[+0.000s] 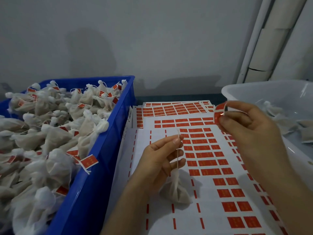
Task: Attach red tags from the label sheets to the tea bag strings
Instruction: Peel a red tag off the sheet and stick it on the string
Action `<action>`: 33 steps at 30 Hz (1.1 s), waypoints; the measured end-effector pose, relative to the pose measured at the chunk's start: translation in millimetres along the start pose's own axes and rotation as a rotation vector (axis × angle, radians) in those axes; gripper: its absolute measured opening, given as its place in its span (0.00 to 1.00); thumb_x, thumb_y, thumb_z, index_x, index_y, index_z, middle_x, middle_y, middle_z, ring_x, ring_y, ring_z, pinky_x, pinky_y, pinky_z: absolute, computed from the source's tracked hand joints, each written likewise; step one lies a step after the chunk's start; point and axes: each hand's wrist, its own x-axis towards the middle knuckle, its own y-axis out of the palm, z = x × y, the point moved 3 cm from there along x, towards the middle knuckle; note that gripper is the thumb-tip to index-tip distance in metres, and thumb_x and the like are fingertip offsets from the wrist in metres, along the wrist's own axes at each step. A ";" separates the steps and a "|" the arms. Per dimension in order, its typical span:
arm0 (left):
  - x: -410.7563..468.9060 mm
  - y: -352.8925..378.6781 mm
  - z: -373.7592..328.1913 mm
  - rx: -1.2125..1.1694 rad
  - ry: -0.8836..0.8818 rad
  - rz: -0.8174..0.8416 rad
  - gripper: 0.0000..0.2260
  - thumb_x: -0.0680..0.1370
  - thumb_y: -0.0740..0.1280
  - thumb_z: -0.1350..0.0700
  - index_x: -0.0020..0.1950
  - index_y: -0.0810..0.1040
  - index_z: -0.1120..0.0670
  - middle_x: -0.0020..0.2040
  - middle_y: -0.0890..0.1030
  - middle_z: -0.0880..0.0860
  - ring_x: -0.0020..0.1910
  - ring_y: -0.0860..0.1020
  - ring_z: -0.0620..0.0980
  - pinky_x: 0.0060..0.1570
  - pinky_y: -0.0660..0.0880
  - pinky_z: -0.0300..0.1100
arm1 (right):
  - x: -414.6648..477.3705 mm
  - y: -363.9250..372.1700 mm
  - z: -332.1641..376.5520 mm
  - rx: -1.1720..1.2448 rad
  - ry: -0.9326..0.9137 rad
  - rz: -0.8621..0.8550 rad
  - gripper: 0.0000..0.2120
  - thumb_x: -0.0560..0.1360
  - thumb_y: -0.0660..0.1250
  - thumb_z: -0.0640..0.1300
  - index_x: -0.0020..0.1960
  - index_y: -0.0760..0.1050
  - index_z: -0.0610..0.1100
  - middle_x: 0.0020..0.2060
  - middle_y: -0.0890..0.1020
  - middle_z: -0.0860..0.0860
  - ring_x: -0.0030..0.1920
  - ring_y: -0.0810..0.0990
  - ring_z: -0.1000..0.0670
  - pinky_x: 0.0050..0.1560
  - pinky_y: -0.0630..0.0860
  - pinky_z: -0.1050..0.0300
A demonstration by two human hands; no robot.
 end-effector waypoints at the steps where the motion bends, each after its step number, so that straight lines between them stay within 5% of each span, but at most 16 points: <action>1: 0.3 -0.2 0.6 -0.001 0.000 -0.001 0.07 0.68 0.70 0.52 0.43 0.86 0.50 0.38 0.84 0.50 0.37 0.83 0.46 0.35 0.77 0.37 | 2.1 6.5 -1.3 0.026 0.000 0.006 0.13 0.63 0.64 0.59 0.47 0.74 0.61 0.38 0.80 0.71 0.36 0.81 0.64 0.25 0.73 0.70; 5: 1.4 -0.5 3.0 -0.009 -0.006 -0.034 0.09 0.68 0.70 0.51 0.42 0.86 0.53 0.37 0.83 0.52 0.35 0.82 0.47 0.33 0.77 0.37 | -5.2 25.7 -19.5 0.134 0.059 0.059 0.14 0.61 0.64 0.62 0.45 0.78 0.60 0.42 0.81 0.67 0.42 0.82 0.61 0.37 0.80 0.61; 8: 2.4 0.4 5.1 0.002 -0.011 -0.070 0.11 0.69 0.70 0.52 0.47 0.83 0.56 0.37 0.84 0.52 0.34 0.83 0.47 0.33 0.77 0.37 | -18.4 33.1 -24.5 0.127 0.047 0.175 0.14 0.58 0.62 0.64 0.43 0.77 0.68 0.41 0.79 0.72 0.44 0.80 0.65 0.36 0.77 0.70; 12: 0.1 2.6 6.6 0.020 0.031 -0.065 0.11 0.69 0.69 0.51 0.48 0.83 0.53 0.40 0.85 0.51 0.37 0.84 0.47 0.35 0.78 0.36 | -24.3 38.8 -27.7 0.145 0.026 0.275 0.15 0.61 0.64 0.60 0.47 0.76 0.65 0.41 0.78 0.73 0.44 0.79 0.67 0.35 0.74 0.73; 18: -0.5 5.4 5.7 0.030 0.052 -0.062 0.13 0.68 0.69 0.49 0.49 0.83 0.52 0.46 0.85 0.52 0.42 0.84 0.48 0.35 0.78 0.36 | -27.9 45.3 -30.2 0.162 0.032 0.253 0.17 0.62 0.67 0.58 0.51 0.76 0.61 0.45 0.80 0.68 0.45 0.81 0.63 0.41 0.78 0.68; 33: -3.0 5.9 7.3 0.063 0.039 -0.042 0.10 0.77 0.64 0.53 0.51 0.83 0.54 0.46 0.85 0.54 0.43 0.84 0.49 0.34 0.77 0.36 | -31.5 47.8 -31.8 0.202 0.063 0.204 0.14 0.61 0.66 0.58 0.46 0.76 0.62 0.45 0.79 0.70 0.47 0.78 0.67 0.37 0.74 0.74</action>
